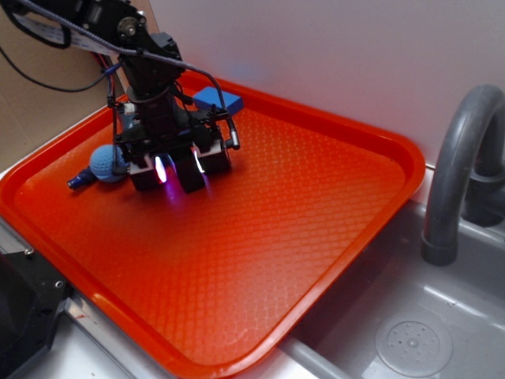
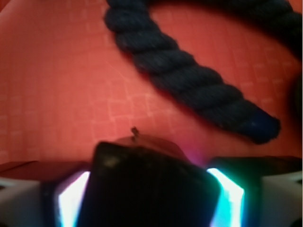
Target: Grab the black box.
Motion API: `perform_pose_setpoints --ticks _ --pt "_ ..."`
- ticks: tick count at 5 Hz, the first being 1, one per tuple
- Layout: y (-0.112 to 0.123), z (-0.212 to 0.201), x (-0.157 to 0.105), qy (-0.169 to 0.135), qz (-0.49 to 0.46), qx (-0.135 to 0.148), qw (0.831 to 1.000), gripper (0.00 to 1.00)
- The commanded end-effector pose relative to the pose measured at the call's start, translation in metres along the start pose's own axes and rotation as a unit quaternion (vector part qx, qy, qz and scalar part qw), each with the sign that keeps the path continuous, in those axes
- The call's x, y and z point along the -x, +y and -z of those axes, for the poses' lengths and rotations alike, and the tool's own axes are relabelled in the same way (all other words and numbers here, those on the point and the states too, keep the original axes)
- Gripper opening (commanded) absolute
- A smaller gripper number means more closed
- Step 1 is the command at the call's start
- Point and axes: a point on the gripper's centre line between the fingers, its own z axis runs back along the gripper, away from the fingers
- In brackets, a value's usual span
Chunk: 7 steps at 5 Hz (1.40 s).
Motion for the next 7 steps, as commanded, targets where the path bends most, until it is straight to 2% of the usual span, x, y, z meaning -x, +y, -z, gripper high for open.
perform_pose_setpoints --ticks 1,2,3,4,5,7 --pt "-0.005 -0.079 -0.004 0.040 0.136 0.108 0.984 0.00" --pt "-0.024 -0.130 -0.002 -0.040 0.266 0.107 0.957 0.00" --pt "-0.029 -0.181 0.012 -0.092 0.349 0.088 0.928 0.00" --pt "-0.023 -0.232 0.008 -0.059 0.353 0.102 0.928 0.00" --pt "-0.023 -0.256 0.001 -0.017 0.355 0.109 0.928 0.00" --pt "-0.024 -0.242 0.001 0.001 0.357 0.102 0.929 0.00"
